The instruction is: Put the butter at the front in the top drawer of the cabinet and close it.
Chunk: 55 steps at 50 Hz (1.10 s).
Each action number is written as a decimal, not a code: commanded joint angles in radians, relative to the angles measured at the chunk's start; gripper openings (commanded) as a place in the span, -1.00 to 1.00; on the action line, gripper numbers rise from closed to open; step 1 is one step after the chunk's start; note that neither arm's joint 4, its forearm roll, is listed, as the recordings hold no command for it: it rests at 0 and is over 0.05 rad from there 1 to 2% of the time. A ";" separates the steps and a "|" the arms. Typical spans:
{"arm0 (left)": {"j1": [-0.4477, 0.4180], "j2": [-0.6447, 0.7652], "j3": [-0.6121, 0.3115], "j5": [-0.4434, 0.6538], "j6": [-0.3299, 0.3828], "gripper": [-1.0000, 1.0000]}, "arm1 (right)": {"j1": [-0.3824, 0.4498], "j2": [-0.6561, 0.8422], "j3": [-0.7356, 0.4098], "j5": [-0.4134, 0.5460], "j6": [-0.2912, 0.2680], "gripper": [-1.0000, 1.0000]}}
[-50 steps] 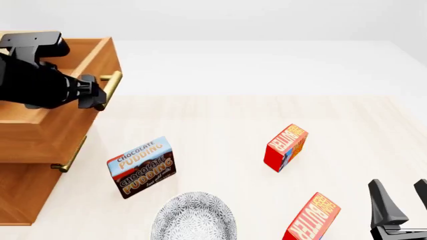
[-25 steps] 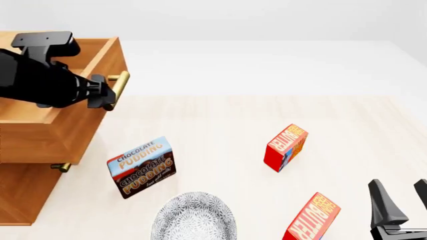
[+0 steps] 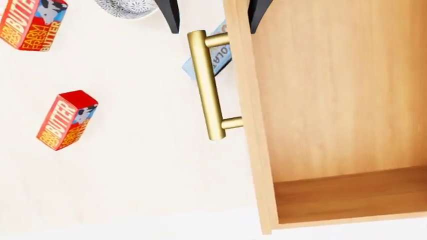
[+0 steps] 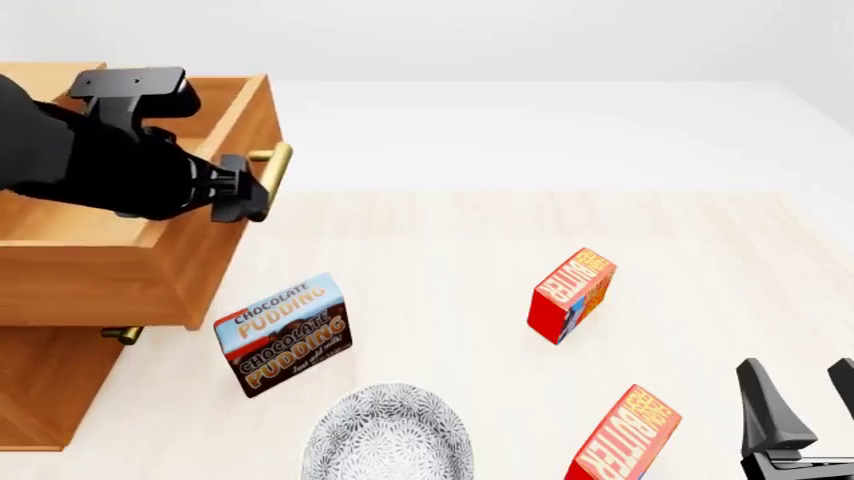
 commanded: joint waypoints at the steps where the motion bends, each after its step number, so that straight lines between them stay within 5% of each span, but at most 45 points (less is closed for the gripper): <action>1: -0.112 0.028 0.004 -0.032 -0.032 1.00 | 0.000 0.000 0.000 -0.001 0.000 1.00; 19: -0.177 0.065 -0.041 -0.033 -0.022 1.00 | 0.000 0.000 0.000 -0.001 0.000 1.00; 37: -0.149 0.066 -0.299 0.168 0.051 1.00 | 0.000 0.000 0.000 -0.001 0.000 1.00; 55: -0.134 0.030 -0.442 0.316 0.110 1.00 | 0.000 0.000 0.000 -0.001 0.000 1.00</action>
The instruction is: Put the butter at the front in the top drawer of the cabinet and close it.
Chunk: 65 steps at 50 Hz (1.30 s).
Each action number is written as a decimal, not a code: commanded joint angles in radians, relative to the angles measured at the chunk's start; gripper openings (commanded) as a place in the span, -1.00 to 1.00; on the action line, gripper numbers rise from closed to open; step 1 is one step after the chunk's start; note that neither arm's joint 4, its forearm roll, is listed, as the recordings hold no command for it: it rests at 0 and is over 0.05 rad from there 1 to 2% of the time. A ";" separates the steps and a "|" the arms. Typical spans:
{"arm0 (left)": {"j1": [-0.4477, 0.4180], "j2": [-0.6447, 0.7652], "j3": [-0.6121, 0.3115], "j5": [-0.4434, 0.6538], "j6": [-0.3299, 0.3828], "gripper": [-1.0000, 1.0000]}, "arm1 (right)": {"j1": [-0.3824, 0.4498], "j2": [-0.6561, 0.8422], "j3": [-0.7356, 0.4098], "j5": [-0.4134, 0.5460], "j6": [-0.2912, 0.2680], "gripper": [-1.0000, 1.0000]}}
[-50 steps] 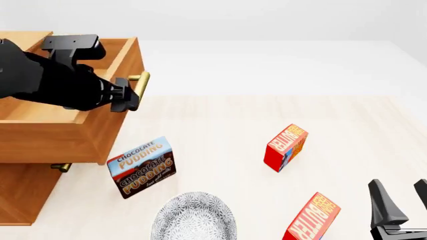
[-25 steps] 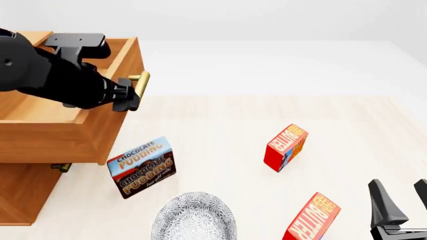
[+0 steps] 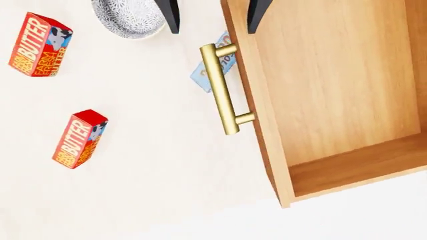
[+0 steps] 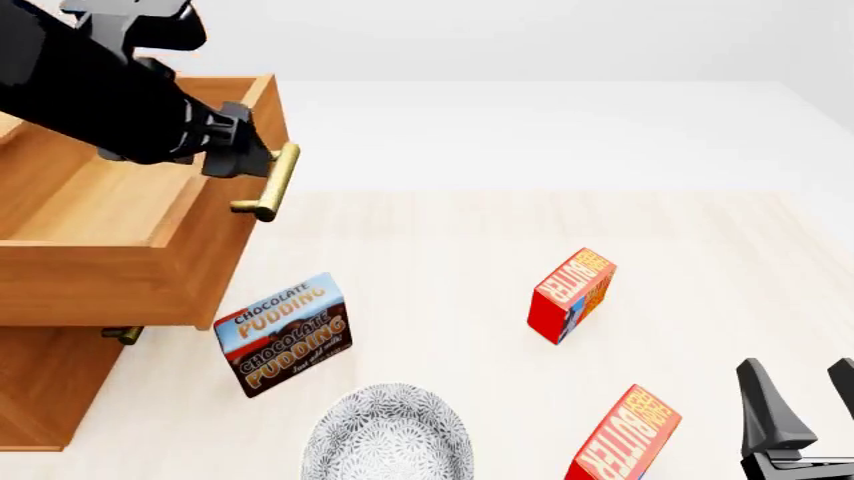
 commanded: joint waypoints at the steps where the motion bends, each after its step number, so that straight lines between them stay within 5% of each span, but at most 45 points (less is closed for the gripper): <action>1: -0.044 -0.052 -0.141 0.048 0.070 1.00 | 0.000 0.000 0.000 -0.001 0.000 1.00; 13: -0.060 -0.104 -0.122 0.062 0.110 1.00 | 0.000 0.000 0.000 -0.001 0.000 1.00; 17: -0.137 -0.101 -0.141 0.061 0.145 1.00 | 0.000 0.000 0.000 -0.001 0.000 1.00; 19: -0.137 -0.101 -0.141 0.061 0.145 1.00 | 0.000 0.000 0.000 -0.001 0.000 1.00; 20: -0.112 -0.117 -0.141 0.057 0.218 1.00 | 0.000 0.000 0.000 -0.001 0.000 1.00; 25: -0.112 -0.117 -0.141 0.057 0.218 1.00 | 0.000 0.000 0.000 -0.001 0.000 1.00; 28: -0.207 -0.099 -0.077 -0.034 0.259 1.00 | 0.000 0.000 0.000 -0.001 0.000 1.00; 37: -0.210 -0.103 -0.058 -0.056 0.277 1.00 | 0.000 0.000 0.000 -0.001 0.000 1.00; 38: -0.266 -0.107 -0.017 -0.154 0.306 1.00 | 0.000 0.000 0.000 -0.001 0.000 1.00; 42: -0.265 -0.095 0.019 -0.189 0.331 1.00 | 0.000 0.000 0.000 -0.001 0.000 1.00; 51: -0.361 0.010 0.008 -0.304 0.286 1.00 | 0.000 0.000 0.000 -0.001 0.000 1.00; 65: -0.389 0.149 -0.061 -0.374 0.278 1.00 | -0.001 0.000 0.000 -0.001 0.000 1.00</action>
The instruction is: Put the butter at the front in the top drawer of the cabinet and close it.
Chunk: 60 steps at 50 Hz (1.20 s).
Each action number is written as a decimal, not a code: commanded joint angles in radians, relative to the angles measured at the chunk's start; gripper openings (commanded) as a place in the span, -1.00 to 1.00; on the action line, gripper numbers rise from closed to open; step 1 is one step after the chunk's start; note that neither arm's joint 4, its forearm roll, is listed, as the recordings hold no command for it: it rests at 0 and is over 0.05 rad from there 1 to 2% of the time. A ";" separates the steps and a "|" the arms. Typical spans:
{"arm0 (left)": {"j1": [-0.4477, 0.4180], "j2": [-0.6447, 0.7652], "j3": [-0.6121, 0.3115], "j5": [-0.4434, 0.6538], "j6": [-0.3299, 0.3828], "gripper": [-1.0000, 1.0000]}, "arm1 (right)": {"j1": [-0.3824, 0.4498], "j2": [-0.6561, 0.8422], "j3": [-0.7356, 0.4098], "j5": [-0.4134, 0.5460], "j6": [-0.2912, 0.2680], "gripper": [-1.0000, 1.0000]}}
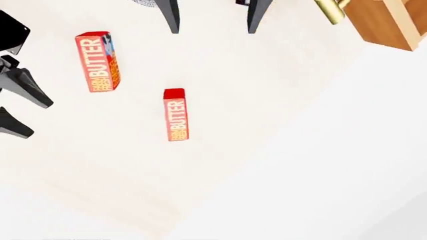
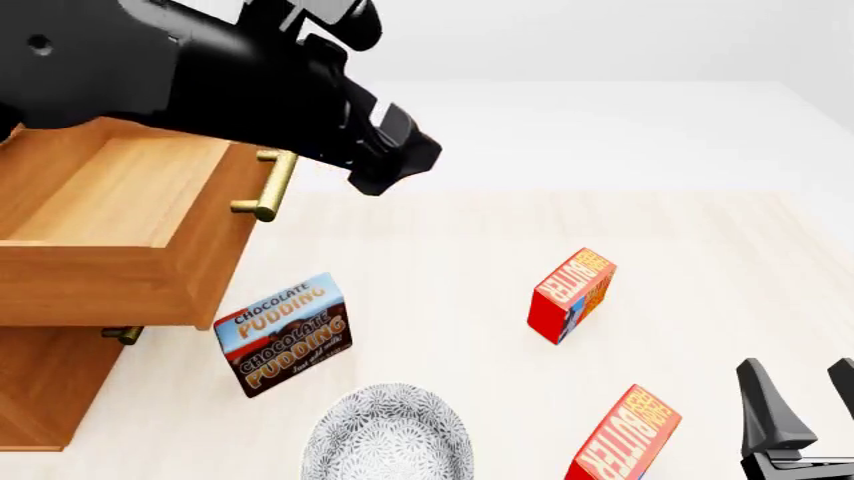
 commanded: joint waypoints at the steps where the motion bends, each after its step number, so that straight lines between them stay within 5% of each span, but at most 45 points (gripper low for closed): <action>1: -0.036 0.110 -0.041 -0.067 -0.003 1.00 | 0.000 0.000 0.000 -0.001 0.000 1.00; 23: -0.117 0.306 -0.191 -0.094 -0.090 1.00 | 0.000 0.000 0.000 -0.001 0.000 1.00; 60: -0.143 0.502 -0.226 -0.202 -0.215 1.00 | 0.000 0.000 0.000 -0.001 0.000 1.00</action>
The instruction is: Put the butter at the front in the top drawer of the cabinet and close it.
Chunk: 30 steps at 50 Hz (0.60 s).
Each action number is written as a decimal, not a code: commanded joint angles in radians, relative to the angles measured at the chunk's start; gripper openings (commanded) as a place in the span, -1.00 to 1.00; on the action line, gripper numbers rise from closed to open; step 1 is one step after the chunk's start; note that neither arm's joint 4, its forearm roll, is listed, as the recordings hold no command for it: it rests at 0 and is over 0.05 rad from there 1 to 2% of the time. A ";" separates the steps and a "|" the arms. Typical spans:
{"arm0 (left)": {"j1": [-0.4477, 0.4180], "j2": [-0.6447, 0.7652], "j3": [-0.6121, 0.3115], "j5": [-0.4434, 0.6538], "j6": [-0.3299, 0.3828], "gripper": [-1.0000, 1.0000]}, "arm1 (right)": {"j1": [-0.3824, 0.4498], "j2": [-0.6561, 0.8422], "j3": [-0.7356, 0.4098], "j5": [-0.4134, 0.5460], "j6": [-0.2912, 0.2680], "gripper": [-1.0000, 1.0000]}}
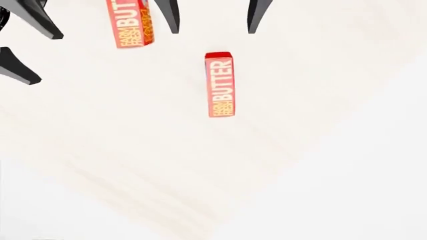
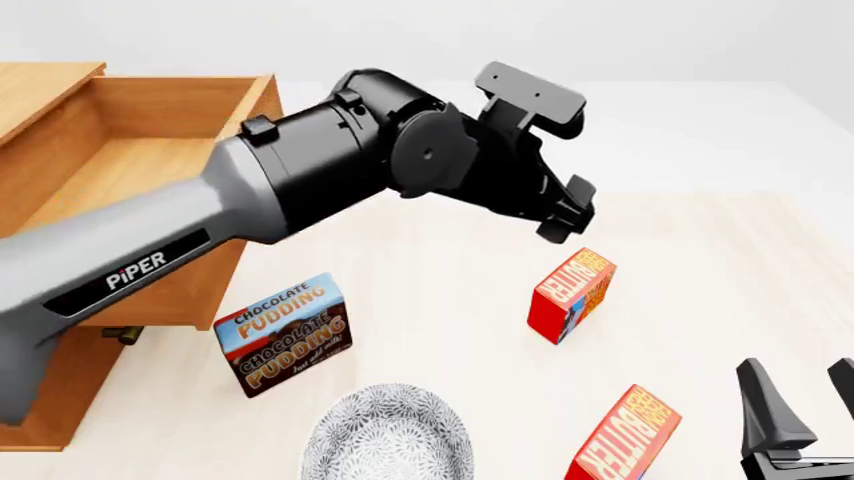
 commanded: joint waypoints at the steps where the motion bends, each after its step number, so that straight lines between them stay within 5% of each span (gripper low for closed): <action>1: -0.009 0.050 -0.012 -0.031 -0.051 1.00 | 0.000 0.000 0.000 -0.001 0.000 1.00; 30: 0.007 0.162 -0.027 -0.089 -0.105 1.00 | 0.000 0.000 0.000 -0.001 0.000 1.00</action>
